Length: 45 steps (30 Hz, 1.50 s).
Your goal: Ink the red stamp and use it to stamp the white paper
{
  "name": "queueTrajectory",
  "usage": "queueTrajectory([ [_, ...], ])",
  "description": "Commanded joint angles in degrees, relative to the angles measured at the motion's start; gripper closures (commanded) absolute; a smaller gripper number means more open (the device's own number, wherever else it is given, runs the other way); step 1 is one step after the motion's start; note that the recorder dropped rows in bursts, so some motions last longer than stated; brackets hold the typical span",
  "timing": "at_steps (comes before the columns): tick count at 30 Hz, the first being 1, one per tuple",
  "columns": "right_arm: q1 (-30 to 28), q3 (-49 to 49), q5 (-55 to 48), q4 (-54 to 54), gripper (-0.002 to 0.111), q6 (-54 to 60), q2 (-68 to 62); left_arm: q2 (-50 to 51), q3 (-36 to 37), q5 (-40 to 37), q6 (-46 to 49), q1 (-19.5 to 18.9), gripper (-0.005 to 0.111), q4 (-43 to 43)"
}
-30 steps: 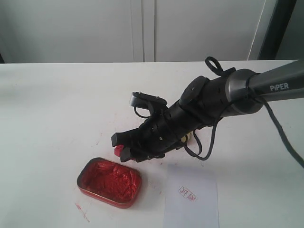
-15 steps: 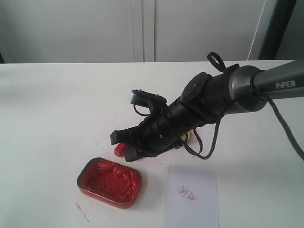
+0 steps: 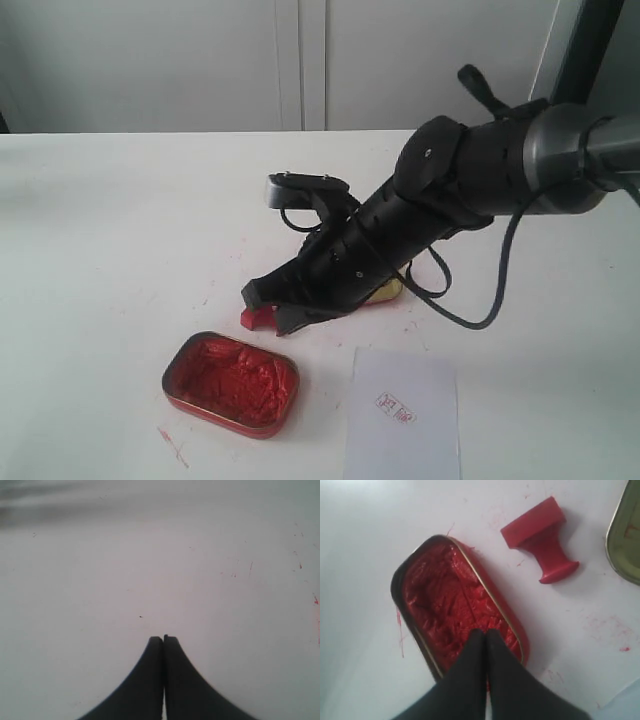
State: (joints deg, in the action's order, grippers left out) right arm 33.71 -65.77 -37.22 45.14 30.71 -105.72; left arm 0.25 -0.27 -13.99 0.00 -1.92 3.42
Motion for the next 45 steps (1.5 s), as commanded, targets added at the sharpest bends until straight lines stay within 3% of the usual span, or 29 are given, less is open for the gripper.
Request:
queueTrajectory([
  [1,-0.1,0.0,-4.4,-5.3,0.108,0.1,3.1,-0.2,0.3,0.1,0.0,0.4,0.107,0.2],
  [15,-1.0,0.0,-6.9,-7.6,0.108,-0.2,4.1,-0.2,0.3,0.1,0.0,0.4,0.107,0.2],
  [30,-14.2,0.0,-10.1,-8.3,0.108,-5.5,8.4,-0.2,0.3,0.1,0.0,0.4,0.107,0.2],
  [45,-20.3,0.0,-13.1,-27.5,0.108,-20.7,9.1,-0.2,0.3,0.1,0.0,0.4,0.107,0.2],
])
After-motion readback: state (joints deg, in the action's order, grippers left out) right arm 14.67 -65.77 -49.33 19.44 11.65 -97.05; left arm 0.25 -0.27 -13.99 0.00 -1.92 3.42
